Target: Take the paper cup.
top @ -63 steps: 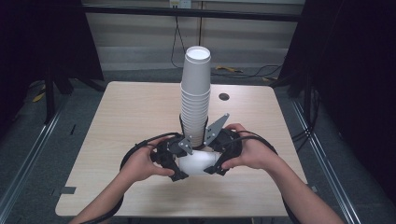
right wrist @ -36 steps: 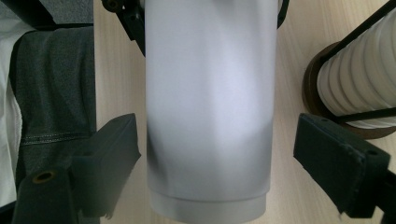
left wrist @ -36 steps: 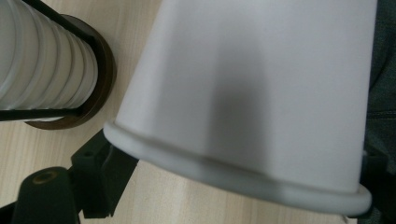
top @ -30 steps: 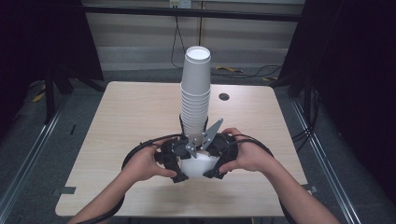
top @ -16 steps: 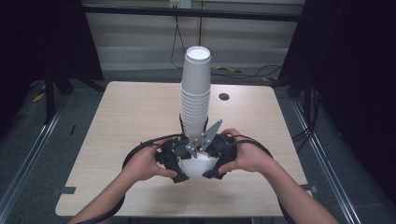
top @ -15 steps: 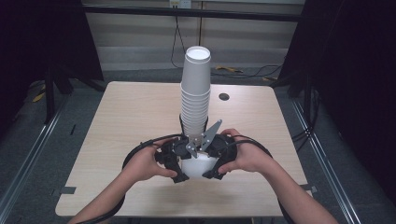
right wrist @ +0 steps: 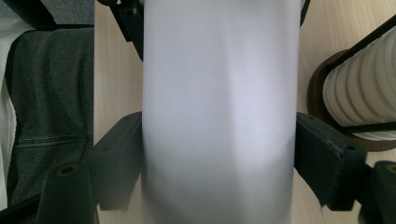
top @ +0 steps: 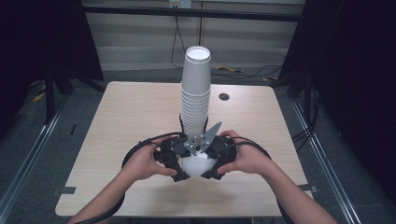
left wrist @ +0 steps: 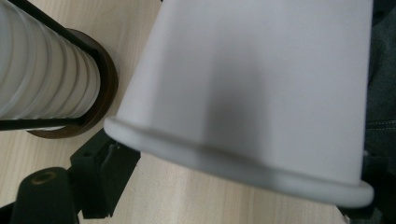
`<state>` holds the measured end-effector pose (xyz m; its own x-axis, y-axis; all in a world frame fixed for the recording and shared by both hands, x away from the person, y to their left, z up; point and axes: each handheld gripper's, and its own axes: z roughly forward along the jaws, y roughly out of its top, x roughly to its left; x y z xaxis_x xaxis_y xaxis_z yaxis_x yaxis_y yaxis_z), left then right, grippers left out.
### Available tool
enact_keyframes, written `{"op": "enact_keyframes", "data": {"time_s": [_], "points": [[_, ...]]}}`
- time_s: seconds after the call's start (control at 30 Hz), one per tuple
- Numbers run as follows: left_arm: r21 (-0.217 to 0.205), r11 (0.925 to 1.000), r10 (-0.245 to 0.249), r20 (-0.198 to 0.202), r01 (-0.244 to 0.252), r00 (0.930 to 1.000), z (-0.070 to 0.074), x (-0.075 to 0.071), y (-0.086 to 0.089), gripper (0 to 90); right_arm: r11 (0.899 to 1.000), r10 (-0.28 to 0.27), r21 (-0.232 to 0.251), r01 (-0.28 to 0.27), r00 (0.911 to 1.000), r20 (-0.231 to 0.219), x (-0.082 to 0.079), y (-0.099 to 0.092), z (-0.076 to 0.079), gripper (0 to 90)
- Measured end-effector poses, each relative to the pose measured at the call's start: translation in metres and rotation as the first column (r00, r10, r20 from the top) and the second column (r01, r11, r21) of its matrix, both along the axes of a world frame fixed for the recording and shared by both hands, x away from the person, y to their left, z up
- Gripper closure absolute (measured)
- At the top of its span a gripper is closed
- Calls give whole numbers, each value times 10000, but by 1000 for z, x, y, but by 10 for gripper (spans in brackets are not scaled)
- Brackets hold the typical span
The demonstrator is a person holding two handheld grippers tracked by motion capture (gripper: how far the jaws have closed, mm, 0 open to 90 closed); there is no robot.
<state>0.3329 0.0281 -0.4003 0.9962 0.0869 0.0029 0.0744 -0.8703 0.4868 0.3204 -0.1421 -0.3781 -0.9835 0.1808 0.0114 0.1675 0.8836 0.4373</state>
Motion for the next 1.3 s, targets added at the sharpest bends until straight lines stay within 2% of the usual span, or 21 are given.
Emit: {"op": "enact_keyframes", "data": {"time_s": [0.07,0.1,0.13,0.17,0.2,0.27,0.3,0.37,0.57,0.67,0.7,0.9,0.93,0.97,1.13,1.23,1.3], "points": [[-43,10000,-69,111,69,9999,1,1,0,147,10000,-14,37,14,10000,16,0,-1,0,228],[-201,9997,135,-75,-137,9999,-1,-1,0,146,10000,12,27,-12,10000,14,0,-2,0,229],[11,10000,-92,13,92,10000,1,1,1,145,10000,30,70,-30,10000,-17,0,-2,-1,230],[416,9980,-477,218,468,9986,4,3,3,144,9999,-15,108,15,10000,-23,0,-2,-1,230],[300,9978,-595,293,586,9978,4,5,3,140,9998,-78,203,77,9999,74,-1,-3,-1,230],[-143,9994,-315,84,316,9995,2,3,5,129,9993,-88,359,88,10000,-13,-1,-5,-2,229],[-115,9987,-502,124,504,9987,3,4,6,124,9989,-184,438,184,9998,-14,-1,-6,-2,228],[-536,9974,-481,177,490,9987,4,4,8,116,9980,-38,629,34,10000,52,0,-9,-3,227],[-693,9959,-547,394,573,9977,6,4,9,108,9988,-232,435,234,9997,-60,-1,-11,-6,228],[-754,9959,-468,383,496,9982,4,5,11,113,9988,-354,328,353,9994,33,-1,-14,-6,230],[-797,9959,-399,349,425,9986,4,5,12,114,9989,-237,406,232,9996,121,0,-15,-7,231],[-971,9951,-163,284,190,9995,4,9,21,128,9977,-586,329,585,9983,8,1,-24,-8,230],[-1109,9937,-117,250,144,9996,4,9,22,129,9981,-487,378,483,9988,103,2,-26,-9,230],[-1140,9934,-80,165,98,9998,5,10,24,128,9971,-676,354,678,9977,-66,1,-27,-9,230],[-1295,9916,-20,116,35,9999,6,12,27,133,9954,-821,499,823,9966,-69,2,-33,-11,228],[-1668,9860,-32,100,48,9999,8,11,28,133,9931,-939,696,939,9956,-31,3,-36,-11,228],[-1705,9854,3,135,20,9999,8,11,28,133,9932,-925,698,928,9957,-71,4,-38,-12,227]]}}
